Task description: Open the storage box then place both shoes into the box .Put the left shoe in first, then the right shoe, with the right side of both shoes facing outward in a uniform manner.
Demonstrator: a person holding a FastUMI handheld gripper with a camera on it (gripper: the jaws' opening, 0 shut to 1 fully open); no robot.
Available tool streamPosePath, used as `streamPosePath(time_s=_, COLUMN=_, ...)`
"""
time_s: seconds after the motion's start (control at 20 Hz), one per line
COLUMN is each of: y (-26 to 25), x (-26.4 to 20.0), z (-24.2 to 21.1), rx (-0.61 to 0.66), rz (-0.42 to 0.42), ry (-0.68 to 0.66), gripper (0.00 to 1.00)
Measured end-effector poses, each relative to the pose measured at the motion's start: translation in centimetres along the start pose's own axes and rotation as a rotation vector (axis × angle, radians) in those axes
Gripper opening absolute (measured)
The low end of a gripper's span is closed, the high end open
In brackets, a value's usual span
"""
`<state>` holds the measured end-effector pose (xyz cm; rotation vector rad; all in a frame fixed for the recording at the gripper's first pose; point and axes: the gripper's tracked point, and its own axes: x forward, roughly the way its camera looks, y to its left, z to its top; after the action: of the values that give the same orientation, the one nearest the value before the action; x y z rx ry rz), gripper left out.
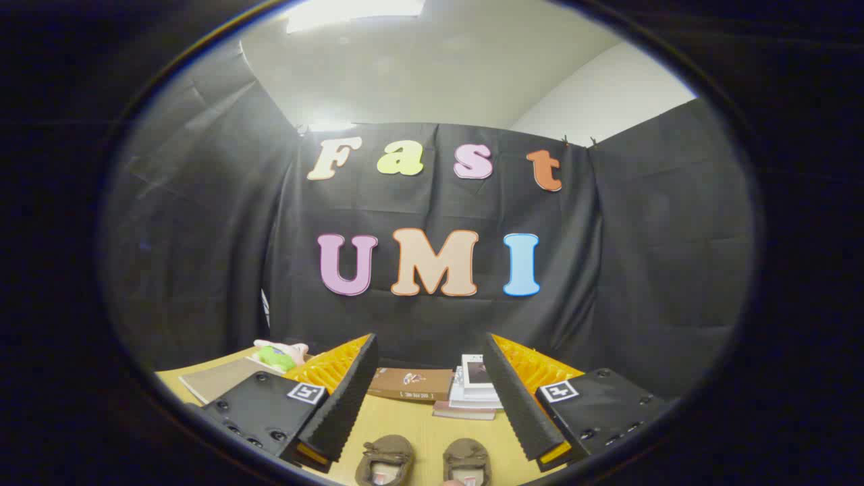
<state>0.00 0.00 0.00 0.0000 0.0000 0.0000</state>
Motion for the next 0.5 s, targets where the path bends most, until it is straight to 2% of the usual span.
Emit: streamPosePath(time_s=0.5, y=0.1, x=1.7, z=0.5, rx=-0.001, rz=0.022, ry=-0.012, gripper=0.99)
